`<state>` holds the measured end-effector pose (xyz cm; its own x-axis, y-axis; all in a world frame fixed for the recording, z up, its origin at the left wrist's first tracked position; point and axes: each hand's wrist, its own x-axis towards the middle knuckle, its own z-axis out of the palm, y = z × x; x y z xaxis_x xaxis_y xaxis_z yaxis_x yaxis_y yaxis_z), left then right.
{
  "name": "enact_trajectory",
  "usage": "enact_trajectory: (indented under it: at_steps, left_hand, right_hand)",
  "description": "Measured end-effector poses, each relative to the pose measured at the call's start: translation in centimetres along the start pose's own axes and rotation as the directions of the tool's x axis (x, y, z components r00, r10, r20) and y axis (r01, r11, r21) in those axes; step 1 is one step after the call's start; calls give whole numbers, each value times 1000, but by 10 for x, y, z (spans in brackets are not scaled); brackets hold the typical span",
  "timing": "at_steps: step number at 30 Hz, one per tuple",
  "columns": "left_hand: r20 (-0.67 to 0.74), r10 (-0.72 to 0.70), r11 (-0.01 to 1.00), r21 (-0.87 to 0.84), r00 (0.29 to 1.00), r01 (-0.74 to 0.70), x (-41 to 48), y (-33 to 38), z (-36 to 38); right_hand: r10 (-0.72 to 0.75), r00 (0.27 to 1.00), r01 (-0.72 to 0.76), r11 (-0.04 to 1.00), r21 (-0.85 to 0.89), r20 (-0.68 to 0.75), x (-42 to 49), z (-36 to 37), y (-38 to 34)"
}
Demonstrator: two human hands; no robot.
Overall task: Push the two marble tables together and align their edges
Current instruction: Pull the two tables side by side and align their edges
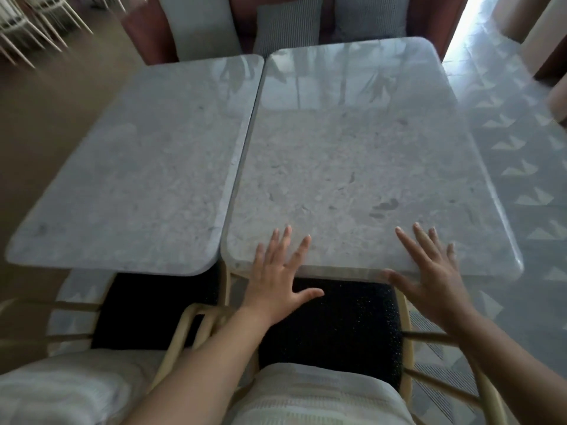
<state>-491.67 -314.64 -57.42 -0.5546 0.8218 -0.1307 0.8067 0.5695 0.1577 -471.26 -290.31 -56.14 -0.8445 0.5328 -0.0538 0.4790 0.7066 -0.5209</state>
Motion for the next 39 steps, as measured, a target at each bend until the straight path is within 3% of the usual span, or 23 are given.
enact_trajectory:
  at_steps: [5,8,13,15,18,23,26,30,33,39]
  left_hand:
    - [-179,-1,911,-407,984,-73,-71,54,-39]
    - [-235,-28,840,-532,971,-104,-114,73,-69]
    - [-181,-118,696,-716,976,-48,-170,86,-107]
    - [-122,-217,550,-835,969,18,-182,88,-117]
    - [32,-402,207,-970,915,125,-184,81,-118]
    - [259,-544,-118,-965,798,233,-151,52,-94]
    - [392,-584,-343,-913,711,222,-113,35,-74]
    - [523,-614,-553,-820,591,150,-58,15,-41]
    - [609,-603,-655,-747,516,117,-25,4,-21]
    - [635,-607,-701,-711,478,53,14,-1,-2]
  right_hand:
    - [80,984,-7,907,422,-157,-62,-22,-69]
    - [109,971,13,865,501,-213,-103,-39,-108]
    - [228,950,-45,774,632,-212,-162,-68,-155]
    - [301,938,-80,671,738,-173,-176,-75,-167]
    - [444,891,-150,492,858,-99,-179,-74,-177]
    - [629,772,-295,226,928,92,-144,-49,-161]
    - [708,669,-343,21,939,228,-100,-28,-138]
    - [743,545,-317,-246,916,388,-39,-5,-93]
    - [778,449,-277,-345,897,439,-7,15,-65]
    - [732,434,-169,-507,845,526,31,50,-35]
